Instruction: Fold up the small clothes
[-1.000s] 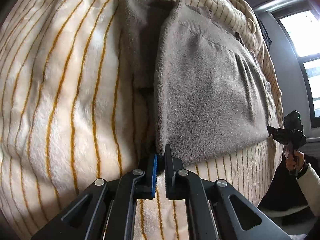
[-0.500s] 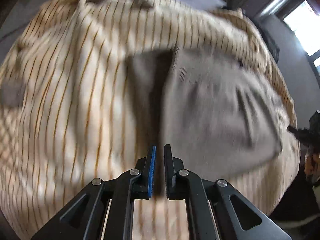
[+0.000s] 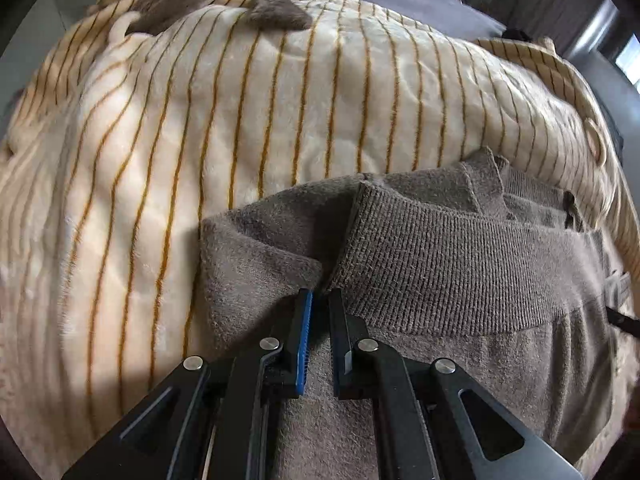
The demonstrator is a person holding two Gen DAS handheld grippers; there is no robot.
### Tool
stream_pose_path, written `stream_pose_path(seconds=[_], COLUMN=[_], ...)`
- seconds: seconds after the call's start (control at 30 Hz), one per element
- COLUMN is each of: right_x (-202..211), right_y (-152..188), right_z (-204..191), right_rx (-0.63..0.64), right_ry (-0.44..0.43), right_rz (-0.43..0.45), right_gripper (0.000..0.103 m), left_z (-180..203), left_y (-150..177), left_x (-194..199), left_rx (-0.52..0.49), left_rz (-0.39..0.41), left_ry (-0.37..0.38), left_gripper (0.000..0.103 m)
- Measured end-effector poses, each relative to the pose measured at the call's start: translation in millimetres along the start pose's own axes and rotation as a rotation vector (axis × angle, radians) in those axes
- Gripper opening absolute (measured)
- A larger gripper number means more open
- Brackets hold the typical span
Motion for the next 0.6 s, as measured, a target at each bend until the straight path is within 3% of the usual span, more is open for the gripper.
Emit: stream_pose_path(seconds=[0.13, 0.33, 0.4, 0.6], right_x=[-6.6, 11.4, 22.4, 53.9], right_y=[-0.5, -1.0, 0.0, 21.4], right_z=[18.5, 33.9, 42.1, 31.6], right_rx=[-0.076, -0.114, -0.140, -0.188], right_ry=[-0.085, -0.033, 0.025, -0.064], right_rz=[0.020, 0.029, 0.042, 0.062], right_gripper=[0.000, 0.000, 0.006, 0.006], left_z=[-6.3, -13.8, -17.8, -21.6], left_y=[-1.5, 6.8, 16.1, 57.9], left_x=[6.5, 31.1, 41.1, 70.5], left_rx=[0.001, -0.016, -0.006, -0.002], left_rz=[-0.004, -0.021, -0.033, -0.066], left_ry=[0.026, -0.021, -0.033, -0.033], left_gripper=[0.013, 0.013, 0.013, 0.013])
Point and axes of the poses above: each gripper's, at about its wrist camera, not at the fingertips, and x roughly against the way its jaws point, z to its right, y to its underside, the point moved 8 cm from there along -x, roughly the way its jaws point, and after that the axes turned 9 degrees about y, right-handed, at the moved point
